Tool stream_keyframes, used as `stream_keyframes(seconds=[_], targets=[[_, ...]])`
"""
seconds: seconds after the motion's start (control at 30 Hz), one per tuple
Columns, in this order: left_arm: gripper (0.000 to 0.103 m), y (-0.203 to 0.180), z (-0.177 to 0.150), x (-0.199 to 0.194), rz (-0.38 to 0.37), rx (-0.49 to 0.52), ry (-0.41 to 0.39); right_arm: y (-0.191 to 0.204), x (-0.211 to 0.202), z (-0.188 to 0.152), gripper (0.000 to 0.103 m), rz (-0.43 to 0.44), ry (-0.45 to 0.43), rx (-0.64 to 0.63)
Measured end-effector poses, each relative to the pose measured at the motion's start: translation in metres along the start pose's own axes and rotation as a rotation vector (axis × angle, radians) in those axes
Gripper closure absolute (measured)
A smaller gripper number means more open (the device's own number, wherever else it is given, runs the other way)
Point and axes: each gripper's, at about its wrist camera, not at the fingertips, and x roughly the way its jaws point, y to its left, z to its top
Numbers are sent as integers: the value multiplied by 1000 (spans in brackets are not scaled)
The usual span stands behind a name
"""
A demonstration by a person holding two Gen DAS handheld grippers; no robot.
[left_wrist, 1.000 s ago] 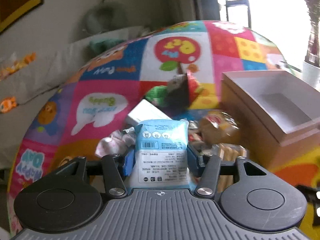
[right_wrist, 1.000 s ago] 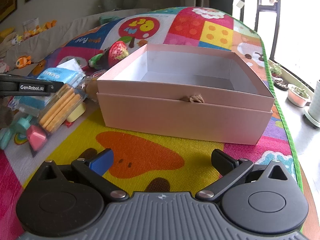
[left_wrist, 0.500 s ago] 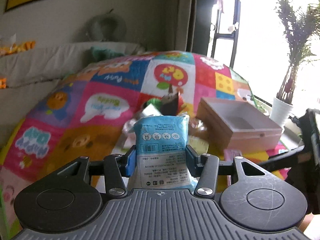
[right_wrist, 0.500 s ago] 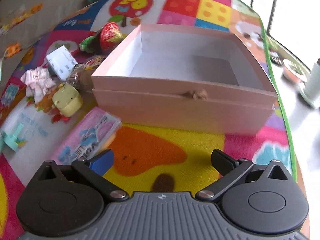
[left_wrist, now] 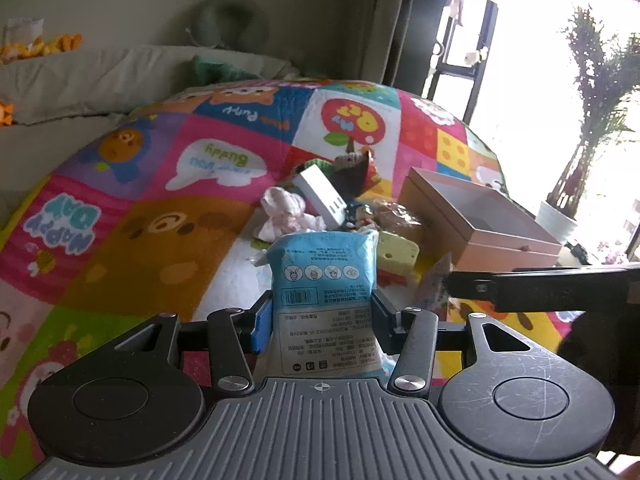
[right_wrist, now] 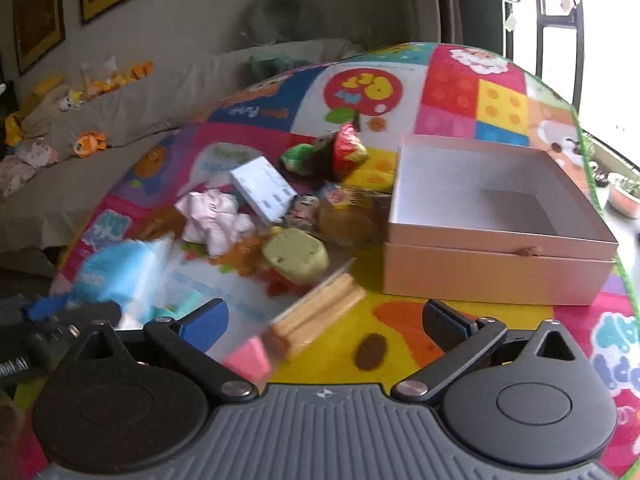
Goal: Organize objects
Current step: 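Grasp the blue-and-white snack packet with the left gripper and lift it, then drop the snack packet into the pink box while the right gripper grasps the pink Volcano box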
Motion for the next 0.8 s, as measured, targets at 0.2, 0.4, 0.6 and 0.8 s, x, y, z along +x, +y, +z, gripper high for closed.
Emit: stream_keyframes(seconds=[0.2, 0.4, 0.6, 0.8], targets=[[49, -2, -3, -1, -9, -3, 5, -2, 27, -2, 4, -43, 107, 35], [49, 0, -3, -3, -23, -15, 7, -34, -7, -11, 4, -157, 53, -43], [49, -16, -1, 3, -29, 18, 22, -22, 3, -6, 4, -44, 84, 6], [49, -22, 4, -11, 51, 79, 33, 14, 49, -3, 51, -57, 134, -145]])
